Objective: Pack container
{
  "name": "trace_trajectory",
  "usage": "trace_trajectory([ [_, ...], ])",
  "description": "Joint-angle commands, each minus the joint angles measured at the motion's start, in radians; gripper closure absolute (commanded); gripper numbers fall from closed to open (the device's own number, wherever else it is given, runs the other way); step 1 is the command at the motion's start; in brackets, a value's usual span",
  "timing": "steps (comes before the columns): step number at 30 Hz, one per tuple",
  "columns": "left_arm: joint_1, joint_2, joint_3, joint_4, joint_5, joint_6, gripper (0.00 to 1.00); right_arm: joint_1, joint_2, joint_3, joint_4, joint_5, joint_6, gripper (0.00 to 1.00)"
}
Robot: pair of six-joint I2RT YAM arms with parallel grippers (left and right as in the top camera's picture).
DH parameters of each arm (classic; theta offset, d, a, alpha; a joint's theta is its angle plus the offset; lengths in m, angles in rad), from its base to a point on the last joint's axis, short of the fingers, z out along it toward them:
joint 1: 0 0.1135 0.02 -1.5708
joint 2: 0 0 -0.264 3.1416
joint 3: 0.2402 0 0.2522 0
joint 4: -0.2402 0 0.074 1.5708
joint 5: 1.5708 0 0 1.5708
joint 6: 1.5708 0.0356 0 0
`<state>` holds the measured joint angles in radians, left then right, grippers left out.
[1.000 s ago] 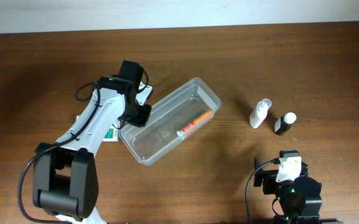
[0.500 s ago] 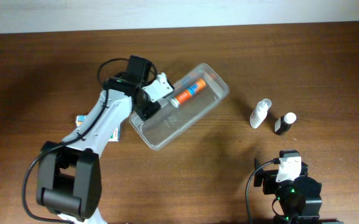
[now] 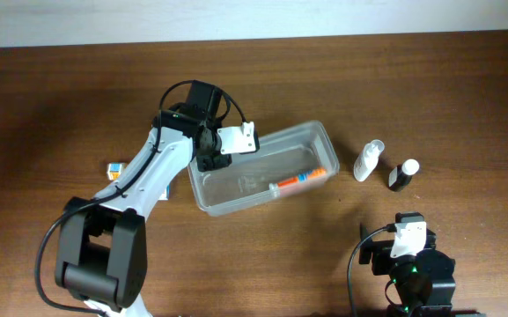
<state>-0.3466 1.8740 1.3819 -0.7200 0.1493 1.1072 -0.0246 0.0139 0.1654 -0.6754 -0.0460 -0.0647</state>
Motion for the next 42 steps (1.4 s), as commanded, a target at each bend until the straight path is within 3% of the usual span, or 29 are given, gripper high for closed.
trace_trajectory([
  [1, 0.003, 0.057, -0.006, -0.005, 0.019, 0.22, 0.98, -0.003, -0.007, -0.006, 0.002, -0.006, -0.006, 0.02],
  [4, 0.003, 0.07, -0.006, -0.001, 0.019, 0.303, 0.98, -0.003, -0.007, -0.006, 0.002, -0.006, -0.006, 0.02],
  [10, 0.004, 0.078, -0.006, 0.036, 0.012, 0.303, 0.88, -0.003, -0.007, -0.006, 0.002, -0.006, -0.006, 0.02],
  [11, 0.004, 0.078, -0.006, 0.043, 0.012, 0.28, 0.77, -0.003, -0.007, -0.006, 0.002, -0.006, -0.006, 0.01],
  [12, 0.004, 0.078, -0.005, 0.053, 0.012, 0.245, 0.56, -0.003, -0.007, -0.006, 0.002, -0.006, -0.006, 0.02],
  [13, 0.004, 0.077, 0.006, 0.058, 0.012, 0.175, 0.0, -0.003, -0.007, -0.006, 0.002, -0.006, -0.006, 0.02],
  [22, 0.004, -0.041, 0.121, 0.027, 0.012, -0.344, 0.0, -0.003, -0.007, -0.006, 0.002, -0.006, -0.006, 0.02],
  [29, 0.005, -0.249, 0.163, -0.045, 0.012, -0.623, 0.0, -0.003, -0.007, -0.006, 0.002, -0.006, -0.006, 0.01],
  [33, 0.014, -0.308, 0.163, -0.134, -0.008, -0.711, 0.23, -0.003, -0.007, -0.006, 0.002, -0.006, -0.006, 0.02],
  [34, 0.021, -0.302, 0.161, -0.159, -0.07, -0.748, 0.39, -0.003, -0.007, -0.006, 0.002, -0.006, -0.006, 0.02],
  [35, 0.034, -0.293, 0.159, -0.183, -0.166, -0.836, 0.43, -0.003, -0.007, -0.006, 0.002, -0.006, -0.006, 0.02],
  [36, 0.05, -0.284, 0.159, -0.207, -0.258, -0.945, 0.42, -0.003, -0.007, -0.006, 0.002, -0.006, -0.006, 0.02],
  [37, 0.07, -0.277, 0.159, -0.238, -0.325, -1.047, 0.29, -0.003, -0.007, -0.006, 0.002, -0.006, -0.006, 0.02],
  [38, 0.107, -0.265, 0.159, -0.292, -0.352, -1.146, 0.25, -0.003, -0.007, -0.006, 0.002, -0.006, -0.006, 0.02],
  [42, 0.242, -0.233, 0.155, -0.438, -0.285, -1.291, 0.23, -0.003, -0.007, -0.006, 0.002, -0.006, -0.006, 0.02],
])
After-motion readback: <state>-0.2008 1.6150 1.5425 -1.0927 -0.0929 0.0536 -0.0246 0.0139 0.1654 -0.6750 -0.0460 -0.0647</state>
